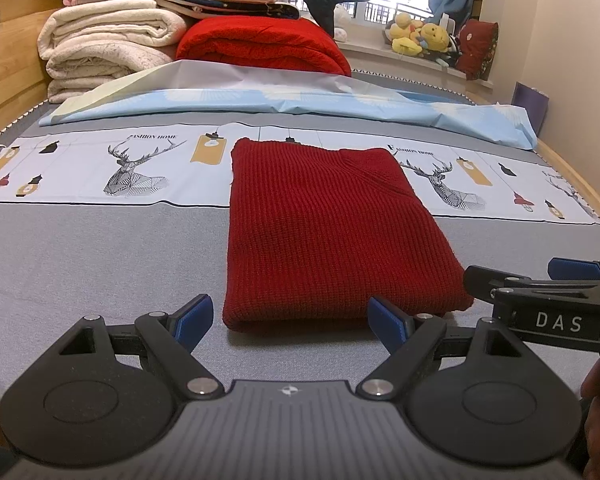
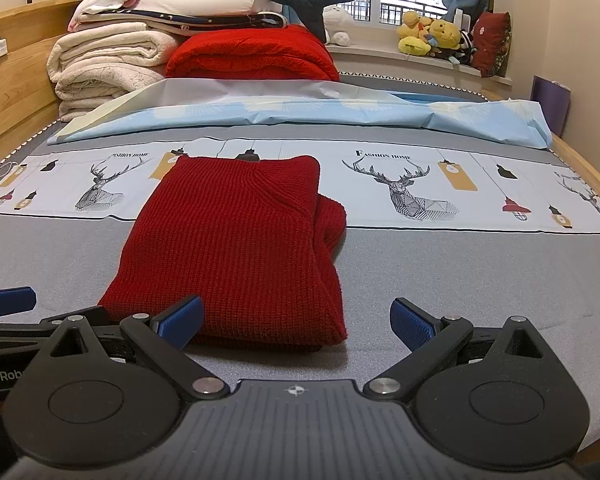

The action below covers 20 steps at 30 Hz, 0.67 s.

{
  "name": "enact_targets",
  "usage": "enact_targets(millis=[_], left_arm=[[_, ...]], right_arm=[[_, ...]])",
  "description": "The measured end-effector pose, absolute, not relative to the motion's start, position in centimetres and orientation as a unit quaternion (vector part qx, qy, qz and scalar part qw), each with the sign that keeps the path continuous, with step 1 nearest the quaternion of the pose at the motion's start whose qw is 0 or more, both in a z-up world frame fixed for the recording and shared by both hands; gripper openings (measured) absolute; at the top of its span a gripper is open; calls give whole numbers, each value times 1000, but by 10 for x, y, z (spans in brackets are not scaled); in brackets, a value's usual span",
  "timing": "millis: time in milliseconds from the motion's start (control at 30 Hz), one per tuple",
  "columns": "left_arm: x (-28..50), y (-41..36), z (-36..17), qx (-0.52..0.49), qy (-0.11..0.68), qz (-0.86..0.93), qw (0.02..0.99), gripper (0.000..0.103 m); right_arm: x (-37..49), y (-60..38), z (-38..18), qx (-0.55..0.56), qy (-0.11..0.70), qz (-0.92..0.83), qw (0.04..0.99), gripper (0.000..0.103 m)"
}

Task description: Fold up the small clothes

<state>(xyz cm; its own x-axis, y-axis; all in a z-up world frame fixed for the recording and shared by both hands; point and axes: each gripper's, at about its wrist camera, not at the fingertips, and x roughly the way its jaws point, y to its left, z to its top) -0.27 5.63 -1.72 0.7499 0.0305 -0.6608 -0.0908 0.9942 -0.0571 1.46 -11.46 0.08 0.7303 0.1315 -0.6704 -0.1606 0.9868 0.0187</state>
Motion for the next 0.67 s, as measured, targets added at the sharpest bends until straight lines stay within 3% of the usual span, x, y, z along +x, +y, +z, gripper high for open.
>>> enact_targets(millis=[667], left_arm=[[-4,58,-18,-44,350,32,935,88]], right_arm=[[15,-114,1,-20,359,78,930,99]])
